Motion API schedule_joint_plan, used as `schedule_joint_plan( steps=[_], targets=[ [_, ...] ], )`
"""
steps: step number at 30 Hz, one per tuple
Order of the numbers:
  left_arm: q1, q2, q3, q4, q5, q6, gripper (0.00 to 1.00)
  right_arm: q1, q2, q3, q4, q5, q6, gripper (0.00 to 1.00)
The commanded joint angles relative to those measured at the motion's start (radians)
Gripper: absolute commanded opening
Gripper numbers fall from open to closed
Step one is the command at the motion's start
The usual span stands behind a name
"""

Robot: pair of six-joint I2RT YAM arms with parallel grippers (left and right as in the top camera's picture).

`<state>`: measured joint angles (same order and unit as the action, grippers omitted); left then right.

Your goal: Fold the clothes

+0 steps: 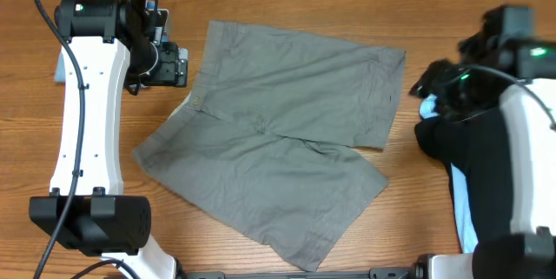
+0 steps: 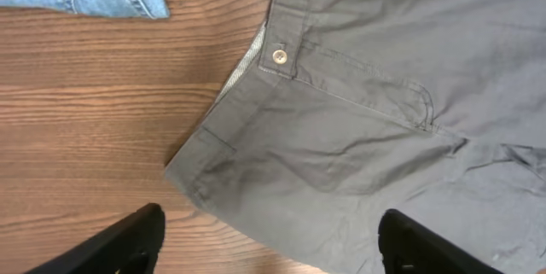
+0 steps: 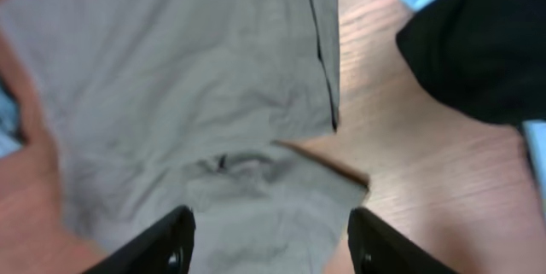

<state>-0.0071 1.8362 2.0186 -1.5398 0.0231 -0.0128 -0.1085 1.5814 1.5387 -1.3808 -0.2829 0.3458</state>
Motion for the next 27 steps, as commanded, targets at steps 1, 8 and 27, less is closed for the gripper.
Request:
schedule_joint_plan(
  steps=[1, 8, 27],
  targets=[
    [-0.005, -0.024, -0.008, 0.012, -0.023, -0.018, 0.85, 0.008, -0.001, -0.227, 0.131, -0.064, 0.052, 0.57],
    [-0.005, -0.024, -0.082, 0.056, -0.022, -0.018, 0.88, 0.008, -0.001, -0.603, 0.512, -0.155, 0.176, 0.49],
    [-0.005, -0.024, -0.126, 0.081, 0.007, -0.018, 0.88, 0.008, -0.001, -0.827, 0.927, -0.105, 0.314, 0.16]
  ],
)
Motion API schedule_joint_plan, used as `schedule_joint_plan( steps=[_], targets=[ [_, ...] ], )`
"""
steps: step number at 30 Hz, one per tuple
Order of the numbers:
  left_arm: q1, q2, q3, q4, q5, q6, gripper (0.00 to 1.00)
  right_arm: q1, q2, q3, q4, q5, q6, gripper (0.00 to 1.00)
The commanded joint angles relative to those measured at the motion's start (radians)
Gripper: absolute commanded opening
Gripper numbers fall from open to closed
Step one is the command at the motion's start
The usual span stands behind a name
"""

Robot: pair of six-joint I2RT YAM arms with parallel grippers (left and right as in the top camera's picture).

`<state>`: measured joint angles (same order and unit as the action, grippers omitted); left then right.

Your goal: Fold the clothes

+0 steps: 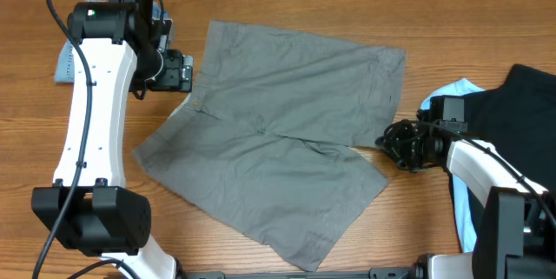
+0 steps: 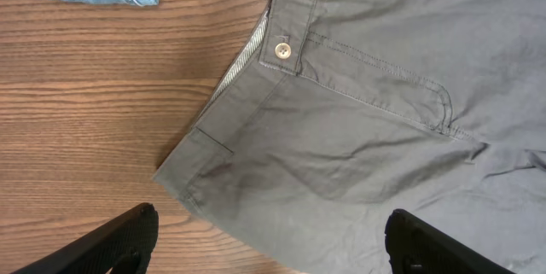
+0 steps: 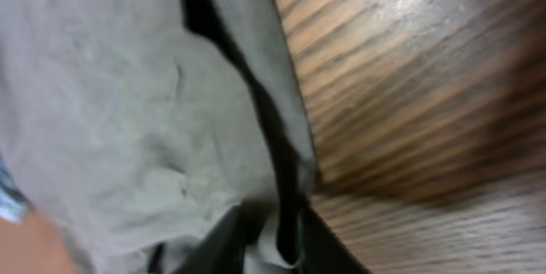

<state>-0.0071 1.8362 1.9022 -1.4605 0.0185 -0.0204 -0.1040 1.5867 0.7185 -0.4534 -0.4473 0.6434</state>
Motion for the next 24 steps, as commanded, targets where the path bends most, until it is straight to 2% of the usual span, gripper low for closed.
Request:
schedule_joint_plan(
  steps=[1, 4, 8, 10, 11, 13, 14, 20, 24],
  targets=[
    [-0.005, -0.024, -0.009, 0.002, 0.011, -0.010, 0.88, 0.004, -0.006, -0.007, -0.001, 0.070, 0.002, 0.12],
    [-0.005, -0.024, -0.009, 0.002, 0.010, -0.010, 0.88, -0.010, -0.006, 0.004, -0.019, 0.118, -0.019, 0.04],
    [-0.005, -0.024, -0.009, 0.000, 0.006, -0.009, 0.89, -0.047, -0.006, 0.044, -0.096, 0.187, -0.026, 0.04],
    [-0.005, -0.024, -0.009, 0.002, 0.000, -0.009, 0.91, -0.067, -0.006, 0.068, -0.114, 0.192, -0.083, 0.04],
    [-0.005, -0.024, -0.009, 0.005, 0.000, -0.009, 0.92, -0.077, -0.006, 0.082, -0.122, 0.201, -0.108, 0.07],
    [-0.005, -0.024, -0.009, 0.012, 0.000, -0.008, 0.95, -0.091, -0.006, 0.109, -0.136, 0.203, -0.144, 0.34],
    [-0.005, -0.024, -0.009, 0.015, 0.000, -0.008, 0.97, -0.096, -0.006, 0.124, -0.149, 0.203, -0.154, 0.36],
    [-0.005, -0.024, -0.009, 0.019, 0.000, -0.008, 0.97, -0.109, -0.011, 0.282, -0.359, 0.196, -0.251, 0.37],
    [-0.005, -0.024, -0.009, 0.005, 0.001, -0.002, 0.96, -0.103, -0.014, 0.331, -0.510, 0.110, -0.295, 0.37]
  ],
)
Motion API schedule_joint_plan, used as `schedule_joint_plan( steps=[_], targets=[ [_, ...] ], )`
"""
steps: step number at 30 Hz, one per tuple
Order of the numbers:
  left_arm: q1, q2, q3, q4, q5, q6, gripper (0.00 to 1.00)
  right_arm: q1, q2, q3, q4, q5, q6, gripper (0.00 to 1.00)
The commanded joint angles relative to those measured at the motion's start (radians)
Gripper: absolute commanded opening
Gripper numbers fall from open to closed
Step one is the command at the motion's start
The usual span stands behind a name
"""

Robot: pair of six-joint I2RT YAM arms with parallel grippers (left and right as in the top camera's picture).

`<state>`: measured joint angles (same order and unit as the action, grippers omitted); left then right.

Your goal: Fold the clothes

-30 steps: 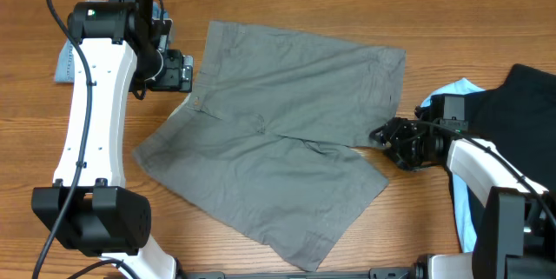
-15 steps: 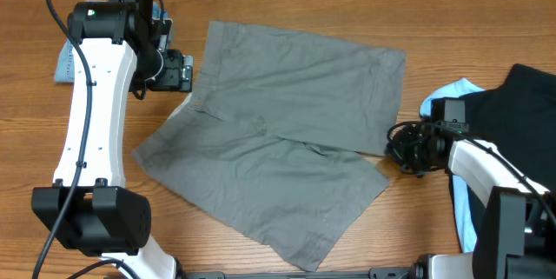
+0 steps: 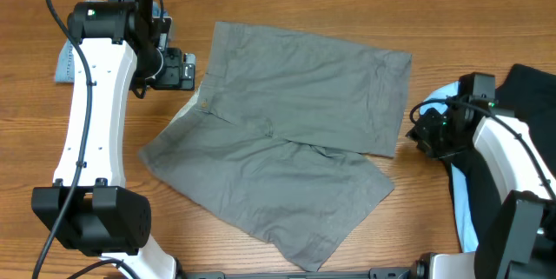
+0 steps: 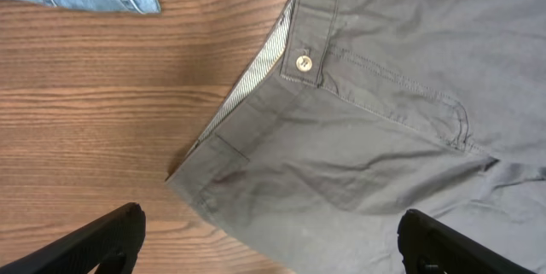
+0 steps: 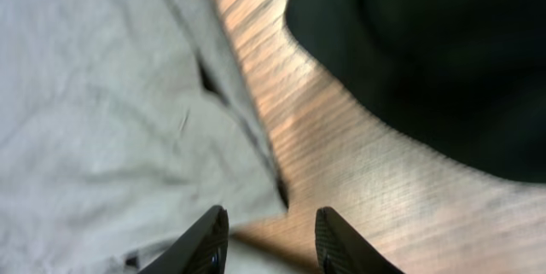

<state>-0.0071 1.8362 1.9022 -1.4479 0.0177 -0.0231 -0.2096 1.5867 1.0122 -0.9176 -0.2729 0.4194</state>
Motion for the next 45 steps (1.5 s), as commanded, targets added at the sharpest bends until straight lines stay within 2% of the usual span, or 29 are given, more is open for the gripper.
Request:
schedule_joint_plan(
  steps=[1, 6, 8, 13, 18, 19, 21, 22, 25, 31, 34, 36, 38, 45],
  targets=[
    [-0.005, -0.024, -0.009, -0.010, 0.002, 0.001, 0.96, 0.006, -0.014, 0.036, -0.082, -0.088, -0.077, 0.36],
    [-0.005, -0.024, -0.009, -0.010, 0.002, 0.001, 0.97, 0.044, -0.014, 0.005, -0.212, -0.091, -0.069, 0.38],
    [-0.005, -0.024, -0.009, -0.010, 0.001, 0.001, 0.97, 0.060, -0.014, -0.036, -0.217, -0.087, -0.039, 0.43],
    [-0.005, -0.024, -0.009, -0.006, 0.002, 0.001, 0.97, 0.075, -0.014, -0.177, -0.058, -0.088, 0.057, 0.56],
    [-0.005, -0.024, -0.009, -0.006, 0.002, 0.001, 0.97, 0.076, -0.014, -0.298, 0.066, -0.085, 0.109, 0.55],
    [-0.005, -0.024, -0.009, -0.006, 0.002, 0.001, 0.97, 0.076, -0.014, -0.312, 0.082, -0.077, 0.109, 0.54],
    [-0.005, -0.024, -0.009, -0.004, 0.002, 0.001, 0.97, 0.076, -0.014, -0.326, 0.110, -0.061, 0.103, 0.37],
    [-0.005, -0.024, -0.009, 0.000, 0.002, 0.001, 0.97, 0.076, -0.014, -0.328, 0.122, -0.060, 0.099, 0.22],
    [-0.005, -0.024, -0.009, 0.008, 0.002, 0.001, 0.98, 0.075, -0.014, -0.319, 0.161, -0.057, 0.080, 0.04],
    [-0.005, -0.024, -0.009, 0.016, 0.002, 0.001, 0.98, 0.045, -0.014, -0.224, 0.198, 0.043, 0.071, 0.04],
    [-0.005, -0.024, -0.009, 0.020, 0.002, 0.001, 0.98, 0.042, -0.014, -0.163, 0.179, 0.057, 0.023, 0.26],
    [-0.005, -0.024, -0.009, 0.024, 0.002, 0.001, 0.98, 0.040, -0.014, -0.118, 0.149, 0.105, 0.019, 0.29],
    [-0.005, -0.024, -0.009, 0.033, 0.002, 0.001, 0.99, 0.034, -0.014, -0.060, 0.106, 0.135, 0.018, 0.37],
    [-0.005, -0.022, -0.030, 0.093, 0.028, 0.002, 0.98, 0.018, -0.014, 0.187, -0.084, 0.093, -0.023, 0.40]
  ],
)
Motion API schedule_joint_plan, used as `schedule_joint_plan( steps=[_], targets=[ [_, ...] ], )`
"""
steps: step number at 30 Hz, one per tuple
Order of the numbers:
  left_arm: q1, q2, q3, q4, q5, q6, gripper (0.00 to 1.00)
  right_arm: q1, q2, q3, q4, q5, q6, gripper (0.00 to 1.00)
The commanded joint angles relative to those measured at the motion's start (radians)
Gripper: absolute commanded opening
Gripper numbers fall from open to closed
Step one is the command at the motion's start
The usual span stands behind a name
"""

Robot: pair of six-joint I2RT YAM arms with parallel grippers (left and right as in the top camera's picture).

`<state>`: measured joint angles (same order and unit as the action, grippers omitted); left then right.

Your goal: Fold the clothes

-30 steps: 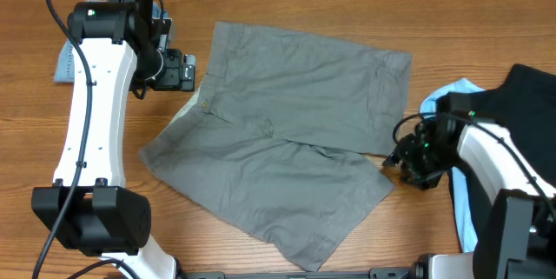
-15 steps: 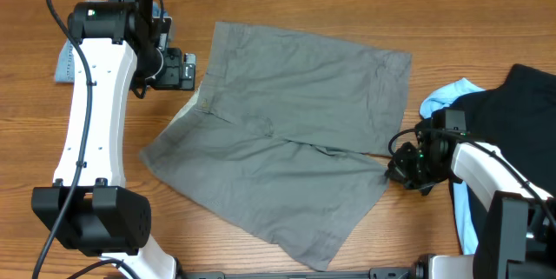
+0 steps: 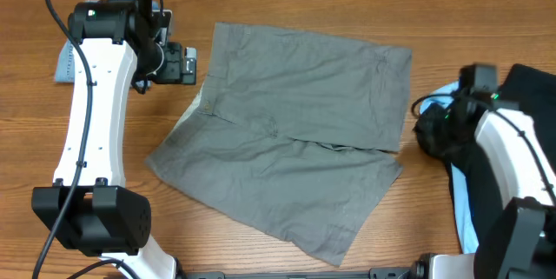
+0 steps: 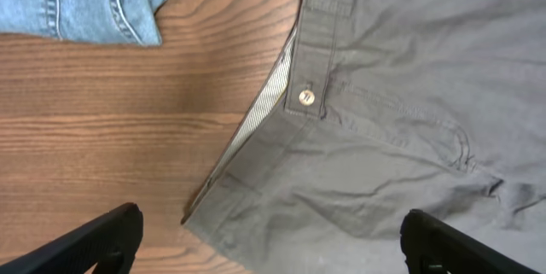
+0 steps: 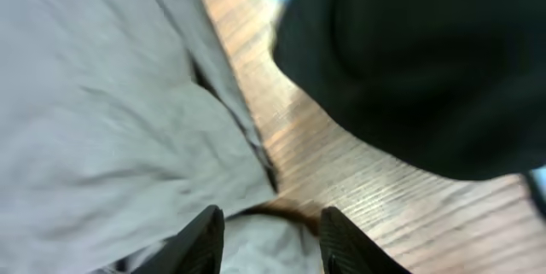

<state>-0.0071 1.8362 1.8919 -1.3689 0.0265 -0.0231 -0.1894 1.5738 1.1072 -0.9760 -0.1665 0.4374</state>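
Observation:
Grey shorts point(image 3: 291, 131) lie spread flat on the wooden table point(image 3: 261, 1), waistband to the left, the two legs reaching right and overlapping. My left gripper point(image 3: 180, 63) hovers open beside the waistband; in the left wrist view the button point(image 4: 306, 97) and fly lie ahead of my open left gripper point(image 4: 273, 248). My right gripper point(image 3: 427, 131) sits just right of the leg hems, open with nothing in it. In the right wrist view my right gripper point(image 5: 269, 244) hangs over the hem edge point(image 5: 230, 129).
A folded blue denim piece point(image 4: 85, 1) lies behind the left arm at the far left. A black garment point(image 3: 521, 122) on a light blue one point(image 3: 465, 218) sits at the right edge, close to the right arm.
The lower leg's right corner now lies a little further right. The left gripper has drawn back, so the waistband looks smaller and more denim shows. The right gripper is still open by the hems.
First the right arm stood high over the black garment, gripper open. Then it was low at the right hem with its fingers close together on the cloth. After that it was open beside the hem and the shorts lay shifted right. The left gripper stayed open by the waistband throughout.

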Motion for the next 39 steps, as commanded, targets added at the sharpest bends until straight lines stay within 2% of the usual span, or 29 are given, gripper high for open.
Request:
schedule_joint_plan(
  steps=[1, 2, 3, 7, 9, 12, 16, 20, 22, 25, 33, 36, 39],
  targets=[
    [-0.005, -0.021, -0.029, 0.031, 0.025, 0.002, 0.96, -0.003, -0.003, 0.123, -0.047, -0.044, -0.056, 0.40],
    [-0.005, -0.018, -0.040, 0.051, 0.032, 0.003, 0.90, -0.003, -0.004, 0.147, -0.063, -0.069, -0.066, 0.40],
    [-0.005, -0.014, -0.056, 0.082, 0.053, 0.021, 0.79, -0.003, -0.007, 0.174, -0.080, -0.105, -0.080, 0.40],
    [-0.008, 0.024, -0.159, 0.274, 0.193, 0.053, 0.48, -0.002, -0.039, 0.235, -0.096, -0.221, -0.102, 0.40],
    [-0.010, 0.056, -0.202, 0.362, 0.241, 0.053, 0.40, -0.002, -0.068, 0.237, -0.084, -0.270, -0.101, 0.41],
    [-0.014, 0.126, -0.232, 0.442, 0.249, 0.053, 0.06, -0.002, -0.118, 0.237, -0.082, -0.319, -0.101, 0.44],
    [-0.015, 0.239, -0.232, 0.519, 0.282, 0.058, 0.04, -0.002, -0.174, 0.237, -0.096, -0.333, -0.101, 0.46],
    [-0.021, 0.348, -0.232, 0.578, 0.424, 0.127, 0.04, -0.002, -0.210, 0.237, -0.105, -0.333, -0.097, 0.48],
    [-0.030, 0.394, -0.232, 0.588, 0.437, 0.133, 0.04, -0.002, -0.211, 0.237, -0.113, -0.333, -0.093, 0.49],
    [-0.033, 0.447, -0.232, 0.592, 0.394, 0.129, 0.04, -0.002, -0.209, 0.237, -0.128, -0.333, -0.093, 0.49],
    [0.026, 0.497, -0.232, 0.599, -0.066, -0.109, 0.04, 0.002, -0.199, 0.235, -0.149, -0.302, -0.093, 0.57],
    [0.076, 0.497, -0.229, 0.592, -0.070, -0.147, 0.04, 0.023, -0.172, 0.231, -0.172, -0.277, -0.093, 0.57],
    [0.110, 0.493, -0.216, 0.583, 0.045, -0.161, 0.04, 0.070, -0.138, 0.193, -0.178, -0.246, -0.093, 0.57]
  ],
)
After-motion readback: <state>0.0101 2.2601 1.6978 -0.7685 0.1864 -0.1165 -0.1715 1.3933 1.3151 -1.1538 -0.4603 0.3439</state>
